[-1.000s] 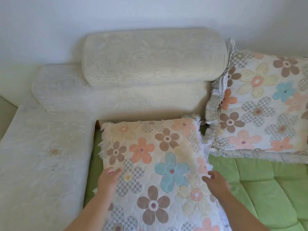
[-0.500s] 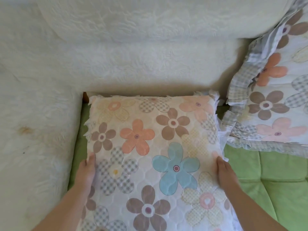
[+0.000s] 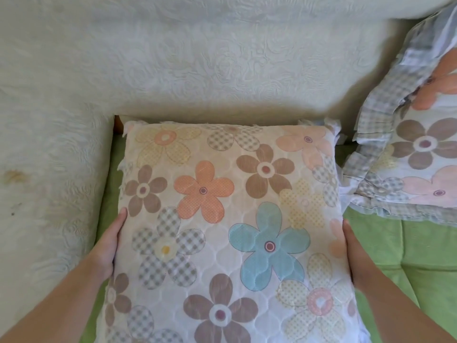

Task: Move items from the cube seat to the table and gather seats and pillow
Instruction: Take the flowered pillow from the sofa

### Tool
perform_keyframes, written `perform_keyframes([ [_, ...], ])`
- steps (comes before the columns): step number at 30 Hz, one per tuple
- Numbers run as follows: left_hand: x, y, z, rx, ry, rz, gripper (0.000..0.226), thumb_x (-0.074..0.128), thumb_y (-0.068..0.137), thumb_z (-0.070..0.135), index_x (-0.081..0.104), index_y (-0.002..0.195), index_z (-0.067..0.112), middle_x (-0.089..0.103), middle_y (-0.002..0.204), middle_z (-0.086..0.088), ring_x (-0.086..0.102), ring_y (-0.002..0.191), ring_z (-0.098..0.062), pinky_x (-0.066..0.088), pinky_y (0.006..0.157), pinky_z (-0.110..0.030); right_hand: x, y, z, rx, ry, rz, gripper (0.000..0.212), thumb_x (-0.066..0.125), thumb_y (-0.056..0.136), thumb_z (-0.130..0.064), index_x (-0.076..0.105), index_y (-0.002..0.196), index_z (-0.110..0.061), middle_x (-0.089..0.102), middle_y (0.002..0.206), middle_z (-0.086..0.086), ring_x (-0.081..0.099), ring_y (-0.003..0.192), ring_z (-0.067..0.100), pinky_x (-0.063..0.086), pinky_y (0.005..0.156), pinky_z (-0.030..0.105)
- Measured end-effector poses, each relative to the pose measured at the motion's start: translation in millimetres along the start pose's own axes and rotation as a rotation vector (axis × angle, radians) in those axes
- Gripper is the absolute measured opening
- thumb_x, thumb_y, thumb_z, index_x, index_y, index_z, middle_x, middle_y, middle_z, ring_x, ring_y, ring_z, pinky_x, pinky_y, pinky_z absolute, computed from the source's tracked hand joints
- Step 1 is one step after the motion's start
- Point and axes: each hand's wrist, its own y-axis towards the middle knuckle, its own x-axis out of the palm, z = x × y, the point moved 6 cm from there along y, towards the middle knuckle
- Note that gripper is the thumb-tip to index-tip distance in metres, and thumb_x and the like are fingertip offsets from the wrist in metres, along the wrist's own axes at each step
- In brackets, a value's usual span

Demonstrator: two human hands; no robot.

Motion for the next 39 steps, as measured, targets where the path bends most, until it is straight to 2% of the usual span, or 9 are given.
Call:
perform_keyframes([
  [3, 1, -11, 1, -0.023, -0.022, -0.029, 0.051, 0.043, 0.084, 0.063, 0.068, 0.107, 0.025, 0.076, 0.098, -0.006, 0.065, 0.099, -0.026, 0.049, 0.078, -0.042, 4, -4, -3, -0.012, 0.028, -0.003, 0.058, 0.027, 0.090, -0.061, 0.064, 0.108, -0.020, 0.075, 0.099, 0.007, 0.074, 0.083, 0.019, 0.061, 0.066, 0.032],
  [10, 7, -60, 26, 0.068, 0.006, -0.051, 0.059, 0.061, 0.064, 0.064, 0.067, 0.110, 0.027, 0.075, 0.101, -0.006, 0.065, 0.101, -0.026, 0.049, 0.083, -0.042, 14, -54, -21, -0.054, -0.031, -0.001, 0.085, 0.060, 0.051, -0.080, 0.065, 0.113, -0.022, 0.072, 0.110, 0.008, 0.069, 0.101, 0.026, 0.053, 0.093, 0.044],
  [13, 18, -81, 35, 0.099, 0.009, -0.076, 0.052, 0.057, 0.079, 0.057, 0.062, 0.120, 0.026, 0.069, 0.113, -0.007, 0.063, 0.107, -0.027, 0.048, 0.088, -0.043, 3, -80, -28, -0.057, -0.029, 0.053, 0.101, 0.071, 0.032, -0.083, 0.065, 0.114, -0.024, 0.069, 0.118, 0.007, 0.064, 0.109, 0.028, 0.045, 0.102, 0.045],
  [17, 32, -106, 46, 0.152, 0.040, -0.140, 0.049, 0.059, 0.075, 0.052, 0.064, 0.116, 0.026, 0.068, 0.117, -0.006, 0.063, 0.108, -0.024, 0.048, 0.088, -0.040, -10, -115, -32, -0.123, 0.060, 0.047, 0.099, 0.071, 0.044, -0.079, 0.056, 0.128, -0.027, 0.060, 0.131, 0.006, 0.055, 0.121, 0.027, 0.034, 0.111, 0.047],
  [20, 41, -134, 57, 0.194, 0.067, -0.145, 0.038, 0.061, 0.077, 0.050, 0.066, 0.109, 0.030, 0.069, 0.115, -0.004, 0.063, 0.106, -0.023, 0.049, 0.087, -0.039, -7, -159, -43, -0.179, 0.173, -0.028, 0.059, 0.046, 0.081, -0.064, 0.049, 0.132, -0.033, 0.058, 0.129, 0.002, 0.053, 0.116, 0.022, 0.036, 0.104, 0.041],
  [25, 52, -175, 81, 0.272, 0.073, -0.243, 0.045, 0.065, 0.070, 0.046, 0.067, 0.111, 0.027, 0.073, 0.109, -0.004, 0.068, 0.098, -0.021, 0.050, 0.083, -0.039, -11, -220, -54, -0.292, -0.014, 0.053, 0.073, 0.059, 0.063, -0.074, 0.053, 0.126, -0.038, 0.058, 0.116, 0.005, 0.057, 0.091, 0.011, 0.044, 0.083, 0.032],
  [30, 58, -202, 114, 0.299, 0.146, -0.334, 0.056, 0.078, 0.063, 0.047, 0.067, 0.114, 0.027, 0.070, 0.117, -0.006, 0.065, 0.108, -0.026, 0.042, 0.104, -0.047, -23, -277, -41, -0.299, 0.146, 0.140, 0.089, 0.067, 0.047, -0.073, 0.054, 0.126, -0.033, 0.064, 0.116, -0.004, 0.058, 0.109, 0.022, 0.036, 0.105, 0.040],
  [35, 78, -227, 147, 0.374, 0.287, -0.438, 0.088, 0.085, 0.040, 0.057, 0.066, 0.119, 0.024, 0.070, 0.115, -0.005, 0.065, 0.109, -0.026, 0.043, 0.104, -0.046, -32, -330, -2, -0.289, 0.229, 0.315, 0.097, 0.076, 0.028, -0.076, 0.068, 0.112, -0.027, 0.071, 0.111, 0.011, 0.066, 0.104, 0.033, 0.045, 0.100, 0.053],
  [39, 101, -247, 153, 0.402, 0.366, -0.547, 0.082, 0.083, 0.043, 0.055, 0.067, 0.116, 0.022, 0.071, 0.115, -0.006, 0.066, 0.107, -0.025, 0.044, 0.104, -0.044, -36, -368, 36, -0.325, 0.367, 0.415, 0.088, 0.077, 0.036, -0.071, 0.070, 0.111, -0.024, 0.071, 0.109, 0.011, 0.066, 0.103, 0.032, 0.046, 0.100, 0.049],
])
